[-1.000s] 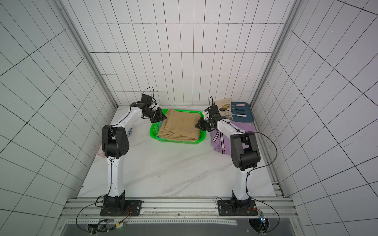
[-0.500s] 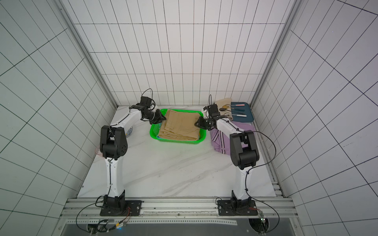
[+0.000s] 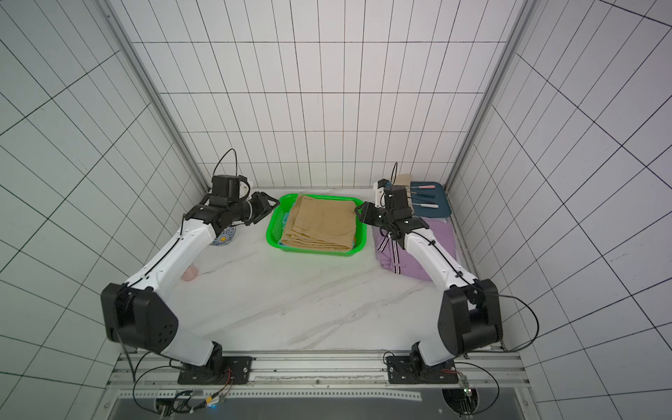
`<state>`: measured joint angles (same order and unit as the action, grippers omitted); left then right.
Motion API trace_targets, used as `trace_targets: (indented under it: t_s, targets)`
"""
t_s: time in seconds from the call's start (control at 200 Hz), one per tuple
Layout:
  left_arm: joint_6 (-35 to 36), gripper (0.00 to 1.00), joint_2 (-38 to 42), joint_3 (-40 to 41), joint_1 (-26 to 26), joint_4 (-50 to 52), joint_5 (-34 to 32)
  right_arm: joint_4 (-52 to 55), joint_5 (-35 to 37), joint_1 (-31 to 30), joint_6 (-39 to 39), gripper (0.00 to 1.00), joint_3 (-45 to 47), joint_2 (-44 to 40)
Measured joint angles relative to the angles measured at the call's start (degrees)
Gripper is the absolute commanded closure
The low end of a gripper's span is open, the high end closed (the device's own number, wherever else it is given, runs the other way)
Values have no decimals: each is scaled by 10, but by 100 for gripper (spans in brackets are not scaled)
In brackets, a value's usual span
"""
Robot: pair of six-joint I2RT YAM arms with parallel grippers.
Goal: Put the folded long pants in the basket
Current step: Adjust the long pant in the basket.
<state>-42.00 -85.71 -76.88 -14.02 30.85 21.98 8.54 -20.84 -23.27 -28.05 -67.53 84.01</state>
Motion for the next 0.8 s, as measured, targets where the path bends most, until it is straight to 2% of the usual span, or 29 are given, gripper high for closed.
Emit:
trace_targets:
  t_s: [0.045,0.12,0.245,0.42,0.56,0.8]
  targets:
    - [-3,100,2,22,-19,-20,9,-8,1,-16,-7,62,8,-7]
    - [-5,100,-25,52,-46,-54,36,-19,0,-48,-16,63,19,-1]
    - [-5,100,-101,78,-49,-100,61,-34,-12,-84,-35,66,23,51]
    - [-9,100,-193,78,-43,-148,101,-93,-45,-90,-101,71,53,153]
    - [-17,100,-197,86,-33,-171,119,-159,-73,-79,-146,72,53,196]
    - [-62,100,-185,130,1,-239,173,-166,-74,-78,-153,70,24,236]
